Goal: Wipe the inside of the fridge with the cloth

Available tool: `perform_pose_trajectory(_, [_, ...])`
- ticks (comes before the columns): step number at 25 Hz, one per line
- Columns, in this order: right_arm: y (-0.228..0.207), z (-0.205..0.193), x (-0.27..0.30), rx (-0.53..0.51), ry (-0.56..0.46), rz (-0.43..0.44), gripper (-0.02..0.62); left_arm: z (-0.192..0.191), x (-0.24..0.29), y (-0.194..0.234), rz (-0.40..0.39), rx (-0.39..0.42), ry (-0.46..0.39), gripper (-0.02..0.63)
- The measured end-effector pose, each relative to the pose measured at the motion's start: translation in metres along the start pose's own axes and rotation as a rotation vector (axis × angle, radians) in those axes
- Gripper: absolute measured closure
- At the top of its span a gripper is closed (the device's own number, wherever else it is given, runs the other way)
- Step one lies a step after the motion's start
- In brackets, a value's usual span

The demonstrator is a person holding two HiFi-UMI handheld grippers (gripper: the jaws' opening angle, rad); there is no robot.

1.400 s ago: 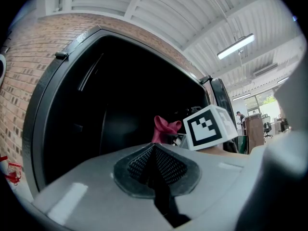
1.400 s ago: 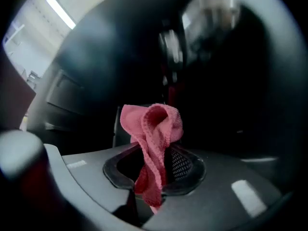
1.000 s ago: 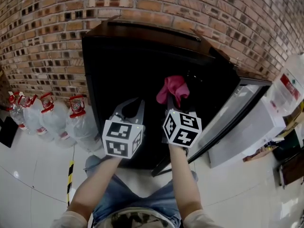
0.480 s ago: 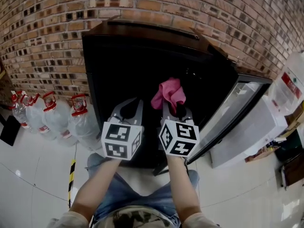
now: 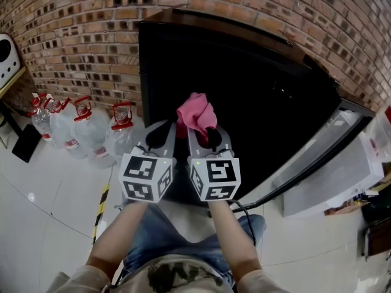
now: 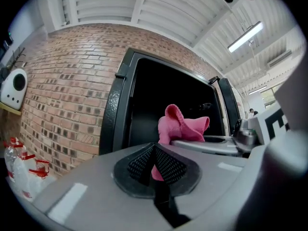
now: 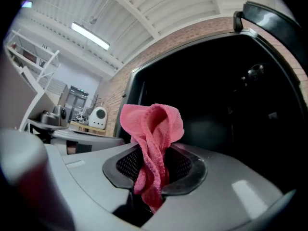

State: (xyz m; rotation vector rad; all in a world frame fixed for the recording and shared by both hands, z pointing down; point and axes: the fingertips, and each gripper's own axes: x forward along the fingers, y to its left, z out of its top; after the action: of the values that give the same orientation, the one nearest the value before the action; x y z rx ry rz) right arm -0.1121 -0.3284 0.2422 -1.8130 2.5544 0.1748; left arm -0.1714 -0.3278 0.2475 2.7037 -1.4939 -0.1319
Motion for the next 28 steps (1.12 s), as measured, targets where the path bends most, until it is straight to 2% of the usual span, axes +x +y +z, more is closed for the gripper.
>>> perform_pose_trajectory(5, [0.030,-0.013,0.022,-0.027,-0.004,0.085,0.482,0.000,-0.008,0.010,0.018,0.019,-0.004,0.611])
perform_pose_trajectory(10, [0.039,-0.025,0.046,-0.019,0.019,0.105,0.483,0.005,-0.014,0.020,0.024,0.015,-0.006,0.611])
perform_pose_trajectory(14, [0.033,-0.033,0.067,-0.024,0.032,0.087,0.483,0.009,-0.015,0.019,0.001,0.000,-0.009,0.611])
perform_pose_trajectory(22, [-0.008,-0.045,0.111,-0.013,0.054,0.011,0.483,0.011,-0.001,0.007,-0.053,0.016,-0.011,0.611])
perform_pose_trajectory(28, [-0.035,-0.055,0.149,0.022,0.055,-0.014,0.483,0.013,0.013,-0.001,-0.082,0.020,-0.016,0.611])
